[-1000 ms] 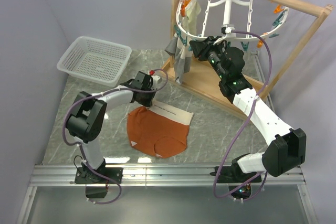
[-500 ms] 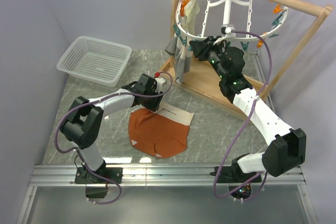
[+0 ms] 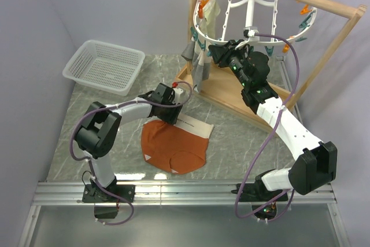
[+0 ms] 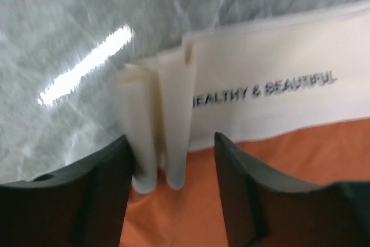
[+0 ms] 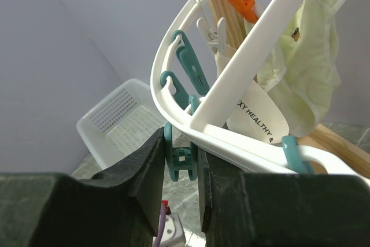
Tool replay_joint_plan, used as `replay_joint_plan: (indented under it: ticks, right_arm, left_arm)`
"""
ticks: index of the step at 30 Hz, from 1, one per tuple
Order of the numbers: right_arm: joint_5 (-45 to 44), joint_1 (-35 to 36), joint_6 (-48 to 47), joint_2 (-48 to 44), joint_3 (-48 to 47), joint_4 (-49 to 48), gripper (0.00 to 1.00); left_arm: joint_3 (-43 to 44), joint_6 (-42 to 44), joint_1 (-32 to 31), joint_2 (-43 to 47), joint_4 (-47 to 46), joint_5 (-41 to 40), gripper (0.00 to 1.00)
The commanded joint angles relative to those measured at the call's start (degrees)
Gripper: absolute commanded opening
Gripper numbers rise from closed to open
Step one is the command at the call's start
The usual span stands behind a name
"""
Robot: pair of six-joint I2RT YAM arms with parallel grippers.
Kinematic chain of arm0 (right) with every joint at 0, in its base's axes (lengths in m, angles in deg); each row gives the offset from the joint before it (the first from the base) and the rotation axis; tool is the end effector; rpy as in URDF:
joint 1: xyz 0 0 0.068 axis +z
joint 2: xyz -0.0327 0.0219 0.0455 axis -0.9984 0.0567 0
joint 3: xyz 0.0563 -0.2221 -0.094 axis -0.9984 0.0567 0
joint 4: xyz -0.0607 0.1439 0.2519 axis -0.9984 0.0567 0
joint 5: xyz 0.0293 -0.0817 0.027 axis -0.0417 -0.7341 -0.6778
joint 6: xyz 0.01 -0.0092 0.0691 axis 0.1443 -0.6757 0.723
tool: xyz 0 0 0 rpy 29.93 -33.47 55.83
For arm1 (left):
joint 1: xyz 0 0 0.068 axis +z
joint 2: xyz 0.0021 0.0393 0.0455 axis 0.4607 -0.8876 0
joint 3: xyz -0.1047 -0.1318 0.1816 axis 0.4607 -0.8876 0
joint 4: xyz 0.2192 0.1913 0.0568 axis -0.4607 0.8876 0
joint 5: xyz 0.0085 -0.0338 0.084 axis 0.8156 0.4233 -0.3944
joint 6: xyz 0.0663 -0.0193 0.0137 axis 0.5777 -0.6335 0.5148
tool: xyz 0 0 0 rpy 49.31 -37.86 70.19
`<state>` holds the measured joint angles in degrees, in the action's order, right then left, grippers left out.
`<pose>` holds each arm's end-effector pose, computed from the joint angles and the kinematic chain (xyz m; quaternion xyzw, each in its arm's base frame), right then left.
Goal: Clip the underwear to the hanger
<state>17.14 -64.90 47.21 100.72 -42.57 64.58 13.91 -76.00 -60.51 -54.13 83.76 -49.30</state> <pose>0.3554 0.1496 0.3821 -0.0470 0.6419 0.3161 0.6970 0.3322 -0.2242 0.0949 0.2651 0.9204 -0.1398 0.2509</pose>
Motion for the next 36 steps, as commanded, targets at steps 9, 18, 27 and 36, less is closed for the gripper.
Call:
replay_joint_plan:
  ticks: [9, 18, 27, 36]
  right_arm:
    - [-0.6, -0.8, -0.3, -1.2, -1.6, -1.6, 0.00]
    - [0.0, -0.8, 0.8, -1.2, -1.6, -1.1, 0.00]
    - [1.7, -0.8, 2.0, -1.1, -1.3, -1.1, 0.00]
    - [2.4, -0.9, 2.6, -1.0, -1.3, -1.5, 0.00]
  left_arm:
    - [-6.1, 5.7, -0.1, 6.5, -21.0, 1.3, 0.01]
    - [-10.3, 13.0, -0.8, 11.1, -50.1, 9.7, 0.00]
    - [-4.1, 14.0, -2.5, 9.9, -57.5, 11.5, 0.00]
    - [-1.9, 15.0, -5.8, 12.5, -58.1, 13.8, 0.00]
